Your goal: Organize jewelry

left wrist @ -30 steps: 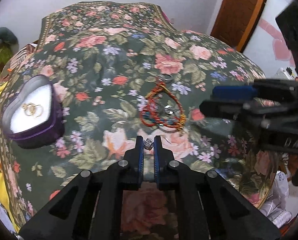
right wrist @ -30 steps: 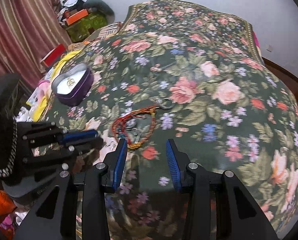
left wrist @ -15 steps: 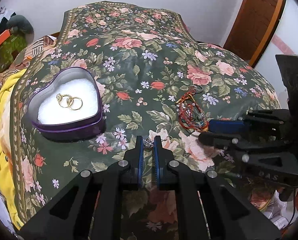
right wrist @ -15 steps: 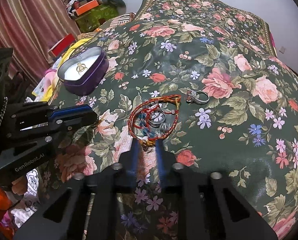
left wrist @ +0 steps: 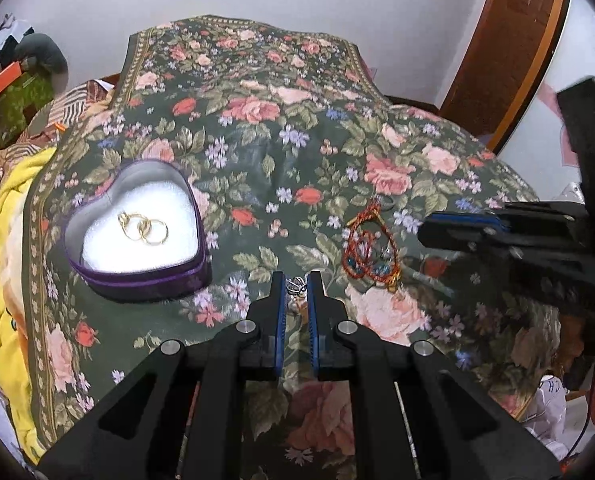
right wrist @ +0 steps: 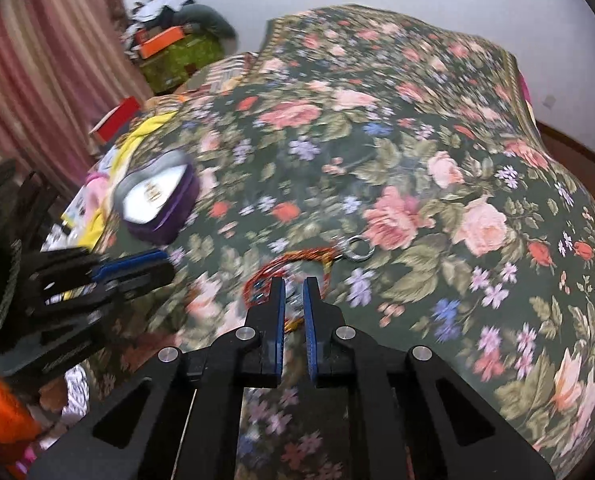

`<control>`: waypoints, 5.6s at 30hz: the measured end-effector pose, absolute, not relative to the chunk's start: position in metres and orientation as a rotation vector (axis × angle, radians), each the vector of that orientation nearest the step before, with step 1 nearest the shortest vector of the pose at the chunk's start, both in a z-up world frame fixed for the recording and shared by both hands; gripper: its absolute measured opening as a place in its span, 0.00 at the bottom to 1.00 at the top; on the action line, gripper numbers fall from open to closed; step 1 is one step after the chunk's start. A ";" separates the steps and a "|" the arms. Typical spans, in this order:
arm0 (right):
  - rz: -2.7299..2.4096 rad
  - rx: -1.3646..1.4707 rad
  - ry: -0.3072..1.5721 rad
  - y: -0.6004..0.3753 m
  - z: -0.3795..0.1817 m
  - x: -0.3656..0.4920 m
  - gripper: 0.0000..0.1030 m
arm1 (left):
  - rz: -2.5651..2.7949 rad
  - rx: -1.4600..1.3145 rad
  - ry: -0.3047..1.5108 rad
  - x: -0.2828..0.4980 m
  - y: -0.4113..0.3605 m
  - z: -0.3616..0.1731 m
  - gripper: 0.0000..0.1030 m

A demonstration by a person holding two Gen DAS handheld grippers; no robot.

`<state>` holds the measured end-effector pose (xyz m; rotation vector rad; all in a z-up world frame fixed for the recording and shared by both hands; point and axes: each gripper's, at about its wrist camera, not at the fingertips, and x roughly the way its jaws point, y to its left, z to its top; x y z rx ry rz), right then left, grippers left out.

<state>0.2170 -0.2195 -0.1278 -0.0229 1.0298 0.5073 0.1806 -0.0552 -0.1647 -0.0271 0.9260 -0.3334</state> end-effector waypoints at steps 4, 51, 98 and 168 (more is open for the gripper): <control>0.479 -0.062 1.086 -0.216 -0.142 0.236 0.08 | -0.340 -0.033 0.901 0.183 -0.054 -0.157 0.08; 0.561 -0.007 0.935 -0.214 -0.083 0.231 0.10 | -0.257 -0.048 0.769 0.168 -0.022 -0.100 0.08; 0.461 -0.152 1.066 -0.182 -0.162 0.298 0.05 | -0.222 -0.092 0.788 0.209 0.003 -0.118 0.08; 0.593 -0.150 1.067 -0.174 -0.164 0.277 0.05 | -0.160 -0.116 0.808 0.210 0.035 -0.133 0.08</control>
